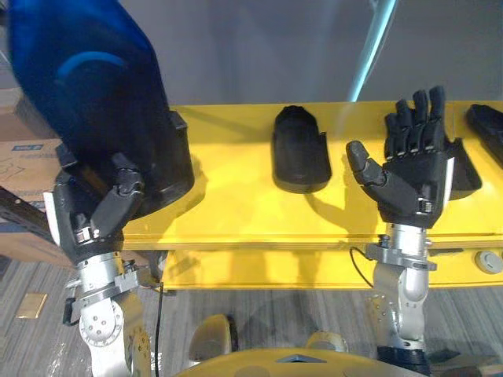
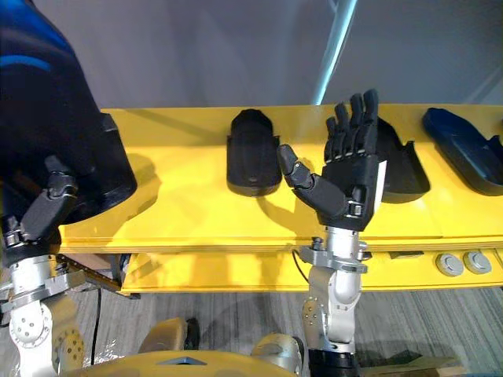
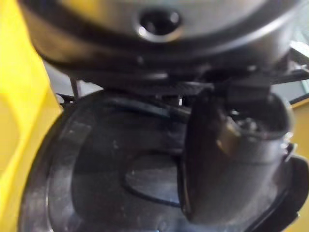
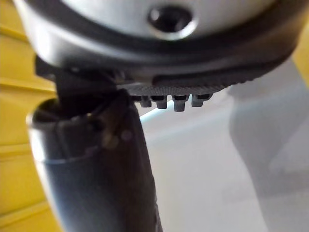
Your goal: Walk over and take three plastic housings, then place them on the shelf
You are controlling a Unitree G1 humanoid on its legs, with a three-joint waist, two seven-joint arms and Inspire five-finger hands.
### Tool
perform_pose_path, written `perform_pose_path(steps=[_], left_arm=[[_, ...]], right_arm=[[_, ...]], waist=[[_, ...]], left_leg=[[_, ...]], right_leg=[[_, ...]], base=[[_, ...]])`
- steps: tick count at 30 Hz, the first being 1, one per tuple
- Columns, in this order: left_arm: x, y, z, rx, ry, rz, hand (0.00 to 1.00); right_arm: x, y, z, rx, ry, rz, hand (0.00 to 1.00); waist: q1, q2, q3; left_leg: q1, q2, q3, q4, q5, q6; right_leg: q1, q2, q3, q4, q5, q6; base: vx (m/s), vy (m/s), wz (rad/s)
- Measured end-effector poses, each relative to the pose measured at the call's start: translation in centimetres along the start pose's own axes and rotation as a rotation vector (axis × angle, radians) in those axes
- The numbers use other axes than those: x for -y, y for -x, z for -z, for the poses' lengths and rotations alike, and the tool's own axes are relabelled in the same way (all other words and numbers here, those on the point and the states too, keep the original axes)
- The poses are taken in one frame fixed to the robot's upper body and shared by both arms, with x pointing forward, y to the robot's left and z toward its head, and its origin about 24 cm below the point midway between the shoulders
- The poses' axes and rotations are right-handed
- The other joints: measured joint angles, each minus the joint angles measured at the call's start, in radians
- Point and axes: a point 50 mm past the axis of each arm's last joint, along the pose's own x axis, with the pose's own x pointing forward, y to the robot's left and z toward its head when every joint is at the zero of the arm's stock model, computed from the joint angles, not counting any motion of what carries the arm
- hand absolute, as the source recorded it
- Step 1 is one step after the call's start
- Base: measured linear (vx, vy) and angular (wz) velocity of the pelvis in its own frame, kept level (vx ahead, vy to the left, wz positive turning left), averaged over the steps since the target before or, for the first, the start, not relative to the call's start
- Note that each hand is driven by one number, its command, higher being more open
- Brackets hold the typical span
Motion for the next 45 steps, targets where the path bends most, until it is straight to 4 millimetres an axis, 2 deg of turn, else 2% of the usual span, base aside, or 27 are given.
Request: perform_pose_path(steps=[1,2,4,5,6,9,11,13,16,18,23,26,29,37,45], left_arm=[[0.2,0.1,0.3,-0.020,-0.028,0.030,0.00],[0.6,0.0,0.4,-0.032,-0.053,0.074,0.00],[1.1,-0.1,0.5,-0.035,-0.048,0.135,0.00],[1.1,-0.1,0.4,-0.034,-0.047,0.149,0.00],[1.1,-0.3,0.4,-0.031,-0.053,0.166,0.00],[1.7,-0.9,0.4,-0.026,-0.039,0.185,0.00],[1.7,-0.8,0.5,-0.029,-0.023,0.160,0.00],[1.7,-0.7,0.6,-0.035,0.004,0.107,0.00],[2.3,-0.3,1.2,-0.091,0.064,0.115,0.00],[2.5,-0.3,1.6,-0.121,0.074,0.129,0.00],[2.7,0.0,3.1,-0.276,0.159,0.085,0.00],[2.7,0.6,5.1,-0.399,0.178,0.016,0.00],[2.4,0.7,5.7,-0.434,0.170,-0.026,0.00],[0.3,-1.9,6.0,-0.388,0.079,-0.086,0.00],[-1.5,-3.7,6.6,-0.400,-0.019,-0.078,0.00]], right_arm=[[-0.4,0.7,0.4,-0.023,-0.011,0.025,1.00],[-0.7,1.1,0.7,-0.039,-0.008,0.034,1.00],[-1.1,1.3,0.7,-0.046,0.013,0.015,1.00],[-1.1,1.3,0.7,-0.044,0.019,0.009,1.00],[-1.3,1.2,0.5,-0.037,0.043,-0.008,1.00],[-0.6,1.5,0.3,-0.038,0.068,0.020,1.00],[-0.2,1.5,0.2,-0.035,0.081,0.028,1.00],[-0.1,1.4,0.0,-0.032,0.100,0.013,1.00],[0.5,1.3,-0.3,-0.034,0.157,-0.011,1.00],[0.6,1.0,-1.1,-0.007,0.182,-0.025,1.00],[-0.2,0.4,-3.0,0.089,0.173,-0.057,1.00],[-0.2,0.3,-3.1,0.088,0.188,-0.070,1.00],[-0.2,0.3,-3.1,0.082,0.199,-0.104,1.00],[-2.2,-0.9,-2.5,0.077,0.177,-0.338,1.00],[-2.4,-1.6,-1.5,0.002,0.162,-0.440,1.00]], waist=[[-0.004,-0.003,-0.002],[-0.008,-0.001,-0.002],[-0.007,-0.019,-0.019],[-0.002,-0.016,-0.021],[-0.002,-0.030,-0.031],[-0.017,-0.027,-0.032],[-0.016,-0.019,-0.029],[-0.010,-0.011,-0.030],[-0.006,0.013,-0.031],[-0.011,0.016,-0.031],[-0.027,0.008,-0.026],[-0.033,0.040,-0.012],[-0.033,0.049,-0.004],[-0.030,0.052,0.002],[-0.033,0.096,0.034]], left_leg=[[0.006,0.001,0.018,-0.033,0.008,0.016],[0.010,0.002,0.024,-0.072,0.024,0.039],[0.014,-0.002,0.022,-0.136,0.057,0.047],[0.014,-0.006,0.018,-0.156,0.075,0.045],[0.015,-0.020,0.005,-0.188,0.108,0.046],[0.026,-0.035,-0.028,-0.241,0.171,0.054],[0.036,-0.022,-0.029,-0.246,0.177,0.054],[0.041,-0.010,-0.028,-0.252,0.189,0.033],[0.089,0.034,-0.031,-0.323,0.220,-0.015],[0.098,0.045,-0.032,-0.352,0.244,-0.028],[0.099,0.045,-0.026,-0.443,0.309,-0.048],[0.105,0.061,-0.030,-0.510,0.354,-0.051],[0.104,0.067,-0.030,-0.528,0.384,-0.054],[0.107,0.057,-0.034,-0.533,0.416,-0.051],[0.133,0.040,-0.033,-0.534,0.412,-0.052]], right_leg=[[-0.004,0.008,0.018,-0.002,0.026,-0.047],[-0.003,0.043,0.066,0.006,0.002,-0.060],[-0.006,0.105,0.084,0.013,-0.050,-0.058],[-0.009,0.118,0.082,0.008,-0.062,-0.058],[-0.005,0.127,0.082,-0.011,-0.070,-0.057],[-0.004,0.131,0.113,-0.020,-0.071,-0.052],[0.007,0.150,0.143,-0.045,-0.097,-0.052],[0.041,0.171,0.133,-0.089,-0.085,-0.017],[0.054,0.212,0.130,-0.088,-0.087,-0.014],[0.050,0.223,0.127,-0.089,-0.096,-0.005],[0.016,0.224,0.107,-0.088,-0.159,-0.002],[-0.028,0.240,0.091,-0.055,-0.170,-0.018],[-0.038,0.245,0.085,-0.045,-0.169,-0.017],[-0.063,0.233,0.085,0.017,-0.183,-0.005],[-0.081,0.210,0.094,0.110,-0.236,-0.002]], base=[[-0.02,0.208,0.48],[0.02,0.148,0.52],[0.09,0.029,0.37],[0.11,0.005,0.20],[0.12,-0.001,0.22],[0.11,-0.031,0.36],[0.10,-0.100,0.12],[0.03,-0.157,-0.08],[-0.03,-0.177,-0.10],[-0.08,-0.135,-0.08],[-0.14,-0.093,0.01],[-0.18,-0.059,0.09],[-0.09,-0.011,0.05],[-0.02,-0.004,0.02],[-0.04,-0.015,-0.01]])
